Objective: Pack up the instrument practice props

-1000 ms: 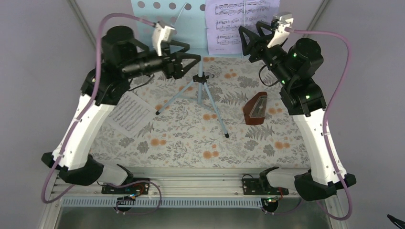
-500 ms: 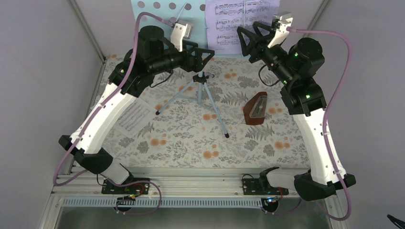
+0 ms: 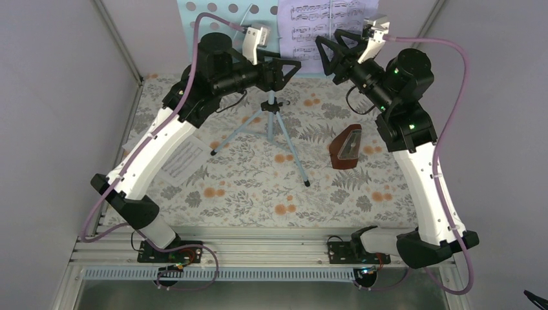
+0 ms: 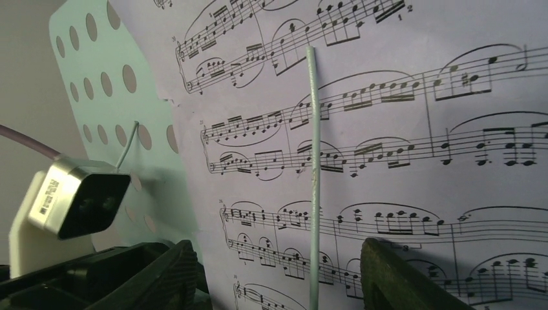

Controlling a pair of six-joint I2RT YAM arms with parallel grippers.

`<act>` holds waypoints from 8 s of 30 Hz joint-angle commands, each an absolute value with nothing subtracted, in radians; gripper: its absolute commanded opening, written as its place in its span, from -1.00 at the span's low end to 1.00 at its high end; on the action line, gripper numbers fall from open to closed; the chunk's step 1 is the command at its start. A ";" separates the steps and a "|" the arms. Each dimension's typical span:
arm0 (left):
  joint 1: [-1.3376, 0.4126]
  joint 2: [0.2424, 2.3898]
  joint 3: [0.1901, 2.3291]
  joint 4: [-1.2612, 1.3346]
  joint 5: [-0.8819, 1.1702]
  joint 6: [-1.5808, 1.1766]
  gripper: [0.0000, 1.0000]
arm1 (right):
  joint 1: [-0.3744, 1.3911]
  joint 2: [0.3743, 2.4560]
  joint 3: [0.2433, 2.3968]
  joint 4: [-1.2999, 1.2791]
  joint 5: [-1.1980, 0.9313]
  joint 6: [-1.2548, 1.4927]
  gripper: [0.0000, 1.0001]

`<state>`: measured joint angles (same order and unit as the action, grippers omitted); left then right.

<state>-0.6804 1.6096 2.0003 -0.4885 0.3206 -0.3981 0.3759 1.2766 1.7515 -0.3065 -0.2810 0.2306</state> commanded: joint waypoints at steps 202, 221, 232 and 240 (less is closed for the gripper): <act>0.032 1.089 0.946 -0.117 0.346 -0.153 0.99 | 0.612 1.332 0.766 0.255 0.183 0.338 -0.92; 0.032 1.092 0.947 -0.144 0.319 -0.144 1.00 | 0.854 1.482 0.845 0.330 0.283 0.675 -0.37; 0.032 1.078 0.946 -0.146 0.316 -0.146 1.00 | 0.763 1.082 0.597 0.211 0.309 0.660 0.86; 0.032 1.077 0.943 -0.148 0.313 -0.150 1.00 | 0.528 1.032 0.601 0.248 -0.098 0.756 0.90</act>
